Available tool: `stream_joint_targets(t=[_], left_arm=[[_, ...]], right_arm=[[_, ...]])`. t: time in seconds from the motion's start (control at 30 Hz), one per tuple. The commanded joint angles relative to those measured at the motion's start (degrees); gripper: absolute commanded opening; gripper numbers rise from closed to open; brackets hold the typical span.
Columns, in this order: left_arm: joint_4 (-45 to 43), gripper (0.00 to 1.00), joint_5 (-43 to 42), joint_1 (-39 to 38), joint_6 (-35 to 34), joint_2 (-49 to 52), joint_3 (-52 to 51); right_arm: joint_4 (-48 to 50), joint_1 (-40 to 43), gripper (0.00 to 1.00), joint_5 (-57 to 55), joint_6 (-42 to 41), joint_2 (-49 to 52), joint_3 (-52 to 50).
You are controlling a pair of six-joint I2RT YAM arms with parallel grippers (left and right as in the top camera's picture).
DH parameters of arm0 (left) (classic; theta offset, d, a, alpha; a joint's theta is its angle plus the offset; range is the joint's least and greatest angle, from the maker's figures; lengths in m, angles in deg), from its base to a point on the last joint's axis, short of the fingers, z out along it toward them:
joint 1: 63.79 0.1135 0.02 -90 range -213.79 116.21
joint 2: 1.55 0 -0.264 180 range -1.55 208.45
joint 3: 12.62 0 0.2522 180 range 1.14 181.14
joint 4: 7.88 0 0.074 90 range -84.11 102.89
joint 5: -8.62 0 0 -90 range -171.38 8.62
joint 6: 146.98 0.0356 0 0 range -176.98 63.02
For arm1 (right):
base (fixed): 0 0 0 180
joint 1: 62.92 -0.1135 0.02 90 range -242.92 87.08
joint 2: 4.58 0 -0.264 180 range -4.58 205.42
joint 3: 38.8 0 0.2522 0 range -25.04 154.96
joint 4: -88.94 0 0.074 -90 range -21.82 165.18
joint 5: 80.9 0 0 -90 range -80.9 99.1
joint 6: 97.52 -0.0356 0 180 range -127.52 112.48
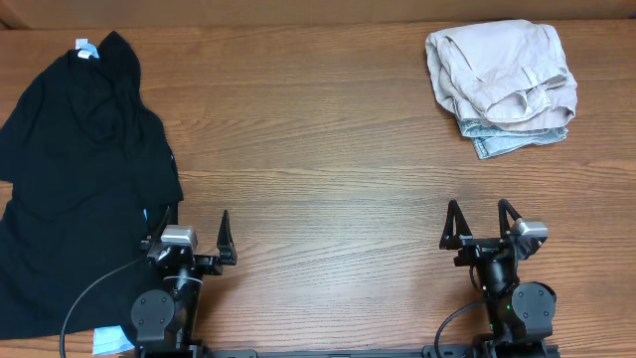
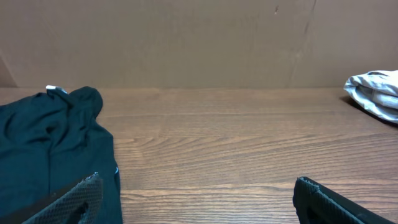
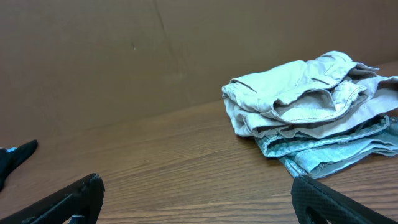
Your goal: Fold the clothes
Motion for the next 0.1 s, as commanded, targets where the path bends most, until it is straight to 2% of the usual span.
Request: stream_joint_targets(t=[0.0, 0.07], left_arm=[[0.0, 1.00, 0.6, -0.4, 0.1, -0.7, -0.3], [0.0, 1.00, 0.6, -0.4, 0.1, -0.7, -0.3]], right_arm=[[0.4, -0.3, 1.00, 0.3, 0.2, -0.6, -0.6], [0.4, -0.3, 1.00, 0.3, 0.2, -0.6, -0.6]])
